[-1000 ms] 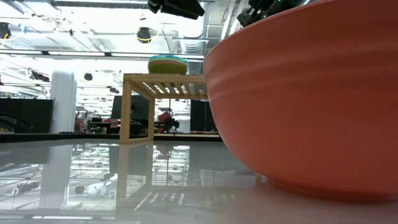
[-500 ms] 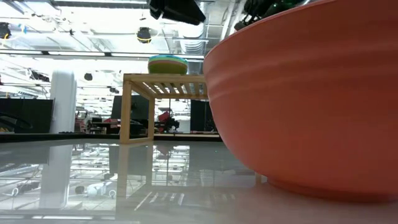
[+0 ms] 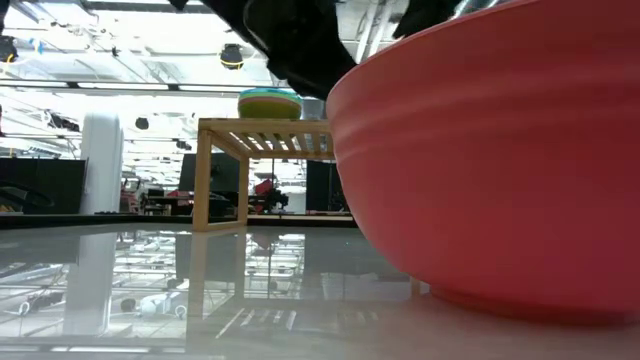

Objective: Place and stack bowls onto a shelf
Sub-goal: Stack the orange bowl on top of the blue bowl, then stack the white bowl on top of the orange bowl

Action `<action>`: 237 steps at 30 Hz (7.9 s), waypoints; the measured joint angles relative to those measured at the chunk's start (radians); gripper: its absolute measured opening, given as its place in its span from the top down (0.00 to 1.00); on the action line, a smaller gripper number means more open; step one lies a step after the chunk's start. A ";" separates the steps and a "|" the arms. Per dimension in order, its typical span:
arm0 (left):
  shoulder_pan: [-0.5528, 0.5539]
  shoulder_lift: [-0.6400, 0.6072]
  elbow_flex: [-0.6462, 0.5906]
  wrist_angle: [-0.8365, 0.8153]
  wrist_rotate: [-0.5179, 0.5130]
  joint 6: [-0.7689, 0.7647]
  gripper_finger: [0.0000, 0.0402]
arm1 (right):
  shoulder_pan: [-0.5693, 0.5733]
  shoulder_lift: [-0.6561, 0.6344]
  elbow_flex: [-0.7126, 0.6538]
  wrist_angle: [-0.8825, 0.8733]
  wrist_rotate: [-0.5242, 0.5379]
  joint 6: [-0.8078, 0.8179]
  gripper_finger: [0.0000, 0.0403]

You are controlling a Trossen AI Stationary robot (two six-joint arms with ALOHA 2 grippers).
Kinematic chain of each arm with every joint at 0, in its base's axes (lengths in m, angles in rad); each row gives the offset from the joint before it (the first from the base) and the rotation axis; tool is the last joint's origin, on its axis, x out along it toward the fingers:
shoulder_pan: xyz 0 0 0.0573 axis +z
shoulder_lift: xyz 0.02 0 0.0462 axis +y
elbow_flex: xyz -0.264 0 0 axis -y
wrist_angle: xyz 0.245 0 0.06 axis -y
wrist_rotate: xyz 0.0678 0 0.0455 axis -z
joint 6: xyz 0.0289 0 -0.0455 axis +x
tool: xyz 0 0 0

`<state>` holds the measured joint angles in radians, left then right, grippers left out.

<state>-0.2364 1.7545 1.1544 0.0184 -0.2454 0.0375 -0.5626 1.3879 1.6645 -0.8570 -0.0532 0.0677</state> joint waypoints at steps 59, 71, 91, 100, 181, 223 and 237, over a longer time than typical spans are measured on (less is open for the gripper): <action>-0.019 0.134 0.229 -0.404 0.087 -0.164 1.00 | 0.222 -0.106 0.000 -0.243 0.271 0.060 0.60; -0.017 0.134 0.232 -0.410 0.071 -0.176 0.72 | 0.222 -0.106 0.000 -0.243 0.272 0.056 0.60; 0.017 0.194 0.198 -0.409 0.181 -0.242 0.79 | 0.222 -0.106 0.000 -0.261 0.272 0.061 0.60; 0.006 0.193 0.200 -0.399 0.050 -0.225 0.99 | 0.288 -0.145 -0.197 -0.209 0.327 0.133 0.60; -0.167 -0.214 0.041 -0.647 -0.630 -0.555 0.52 | 0.162 -0.123 -0.325 0.569 0.382 -0.199 0.94; -0.288 -0.338 -0.001 -1.161 0.163 -0.773 0.52 | 0.018 -0.155 -0.292 0.187 -0.028 -0.035 0.47; -0.460 -0.337 -0.232 -0.954 0.390 -0.884 0.52 | 0.137 -0.363 -0.678 0.365 -0.024 0.090 0.47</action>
<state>-0.6966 1.4177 0.9223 -0.9358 0.1450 -0.8463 -0.4251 1.0253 0.9861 -0.4920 -0.0769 0.1581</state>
